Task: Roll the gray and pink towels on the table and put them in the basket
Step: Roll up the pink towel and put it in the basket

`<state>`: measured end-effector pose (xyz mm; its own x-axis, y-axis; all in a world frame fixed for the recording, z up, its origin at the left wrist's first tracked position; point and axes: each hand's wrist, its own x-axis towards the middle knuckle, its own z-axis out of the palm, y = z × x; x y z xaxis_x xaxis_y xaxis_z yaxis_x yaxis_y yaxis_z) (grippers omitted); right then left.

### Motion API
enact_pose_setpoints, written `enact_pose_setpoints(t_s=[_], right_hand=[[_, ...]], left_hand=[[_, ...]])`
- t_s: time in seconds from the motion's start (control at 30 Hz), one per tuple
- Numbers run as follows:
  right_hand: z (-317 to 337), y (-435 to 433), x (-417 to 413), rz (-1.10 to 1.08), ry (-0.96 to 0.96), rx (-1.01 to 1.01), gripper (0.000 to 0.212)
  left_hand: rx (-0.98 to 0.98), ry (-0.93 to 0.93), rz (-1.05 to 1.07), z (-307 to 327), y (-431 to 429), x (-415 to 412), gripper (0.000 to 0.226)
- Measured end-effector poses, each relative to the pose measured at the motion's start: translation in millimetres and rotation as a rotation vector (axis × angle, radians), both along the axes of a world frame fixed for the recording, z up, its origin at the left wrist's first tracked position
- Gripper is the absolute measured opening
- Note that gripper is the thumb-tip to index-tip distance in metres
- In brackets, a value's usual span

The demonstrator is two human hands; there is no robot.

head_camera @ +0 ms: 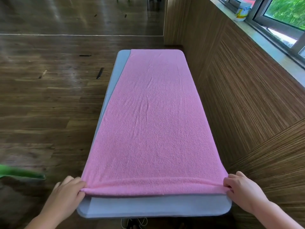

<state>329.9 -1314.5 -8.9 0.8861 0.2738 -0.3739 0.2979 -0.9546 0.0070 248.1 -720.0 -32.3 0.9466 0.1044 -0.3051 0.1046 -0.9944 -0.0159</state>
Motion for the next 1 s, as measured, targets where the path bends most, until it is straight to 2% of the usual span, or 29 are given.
enact_pose_setpoints(t_s=[0.2,0.3,0.43,0.5,0.57,0.63,0.7,0.77,0.83,0.93,1.0], right_hand=[[3.1,-3.6,25.0,-0.052,-0.012,-0.038,0.03],[11.6,2.8,48.6,-0.125,-0.037,0.027,0.029],[13.9,12.7,64.9,-0.164,-0.041,0.066,0.025],[6.4,14.6,57.6,-0.139,-0.026,0.062,0.028],[-3.1,13.0,43.8,-0.089,-0.021,0.094,0.042],[-12.3,11.5,31.7,-0.134,-0.033,0.17,0.056],[-18.4,14.0,29.4,-0.137,-0.08,0.148,0.051],[-22.7,17.5,32.1,-0.155,-0.144,0.137,0.03],[-29.0,19.0,37.7,-0.086,-0.212,0.116,0.01],[-26.1,18.6,45.5,0.003,-0.228,0.067,0.005],[-19.3,19.4,46.2,0.043,-0.184,0.048,0.012]], left_hand=[[-0.03,-0.035,0.009,-3.4,4.0,12.8,0.03],[-0.09,-0.125,0.068,6.6,4.5,34.2,0.035],[-0.091,-0.19,0.165,21.2,-9.6,54.7,0.011],[-0.101,-0.158,0.21,16.3,-19.1,55.9,0.035],[-0.122,-0.105,0.13,8.8,-26.9,48.9,0.045],[-0.137,-0.049,0.037,-1.1,-30.3,38.7,0.056],[-0.122,-0.031,0.015,-6.9,-29.0,36.7,0.061],[-0.139,-0.085,0.039,-7.9,-26.6,41.7,0.05],[-0.139,-0.141,0.018,-6.7,-23.5,46.8,0.03],[-0.109,-0.133,-0.02,-0.6,-22.4,47.9,0.016],[-0.117,-0.129,-0.003,3.0,-22.8,43.1,0.012]])
